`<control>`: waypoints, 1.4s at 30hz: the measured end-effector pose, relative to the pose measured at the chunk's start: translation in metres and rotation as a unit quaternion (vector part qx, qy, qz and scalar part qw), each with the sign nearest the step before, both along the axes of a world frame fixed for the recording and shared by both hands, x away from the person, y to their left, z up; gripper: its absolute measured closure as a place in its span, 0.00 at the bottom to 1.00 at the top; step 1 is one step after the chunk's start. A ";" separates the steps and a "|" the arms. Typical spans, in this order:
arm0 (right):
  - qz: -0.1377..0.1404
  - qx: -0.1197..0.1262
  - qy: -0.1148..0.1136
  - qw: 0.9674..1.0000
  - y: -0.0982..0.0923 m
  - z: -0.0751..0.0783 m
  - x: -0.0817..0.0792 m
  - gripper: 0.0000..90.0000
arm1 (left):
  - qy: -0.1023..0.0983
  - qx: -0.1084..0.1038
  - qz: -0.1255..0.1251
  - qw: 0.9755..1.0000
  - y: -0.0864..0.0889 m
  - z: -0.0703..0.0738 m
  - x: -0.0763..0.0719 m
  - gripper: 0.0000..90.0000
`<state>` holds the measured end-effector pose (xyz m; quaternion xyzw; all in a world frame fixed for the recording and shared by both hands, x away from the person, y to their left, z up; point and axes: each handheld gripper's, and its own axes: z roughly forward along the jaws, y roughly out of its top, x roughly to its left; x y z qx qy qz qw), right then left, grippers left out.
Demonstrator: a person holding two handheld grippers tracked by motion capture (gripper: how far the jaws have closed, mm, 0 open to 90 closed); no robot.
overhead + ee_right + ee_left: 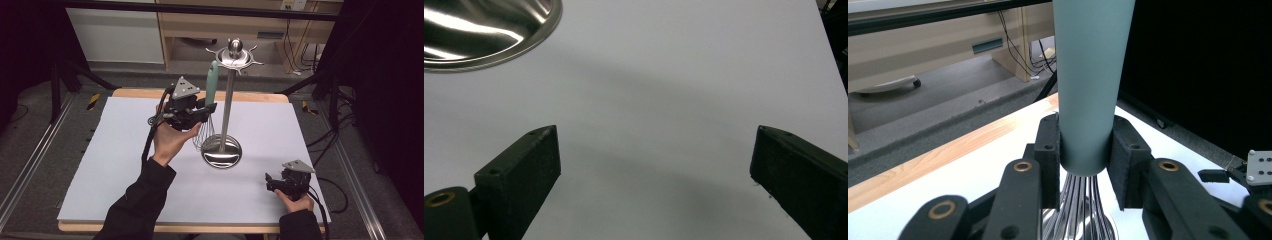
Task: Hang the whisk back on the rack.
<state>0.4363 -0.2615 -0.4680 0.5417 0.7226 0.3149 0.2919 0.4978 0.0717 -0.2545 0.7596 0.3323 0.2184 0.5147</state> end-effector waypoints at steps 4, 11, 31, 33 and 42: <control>0.001 -0.004 0.000 1.000 0.000 0.000 0.000 0.07 | -0.005 -0.009 -0.003 1.000 -0.002 -0.003 0.004 0.76; -0.003 -0.001 0.006 1.000 0.001 -0.001 0.000 0.07 | -0.022 -0.007 0.002 1.000 -0.006 -0.006 0.008 0.76; 0.000 -0.001 0.006 1.000 0.001 -0.002 0.001 0.07 | -0.036 -0.008 0.007 0.999 -0.008 -0.010 0.014 0.75; 0.001 -0.001 0.005 1.000 0.001 -0.002 0.001 0.07 | -0.033 -0.005 0.008 0.999 -0.007 -0.010 0.014 0.74; 0.000 -0.002 0.006 1.000 0.000 -0.002 0.001 0.07 | -0.024 -0.012 0.005 1.000 -0.001 -0.019 0.013 0.62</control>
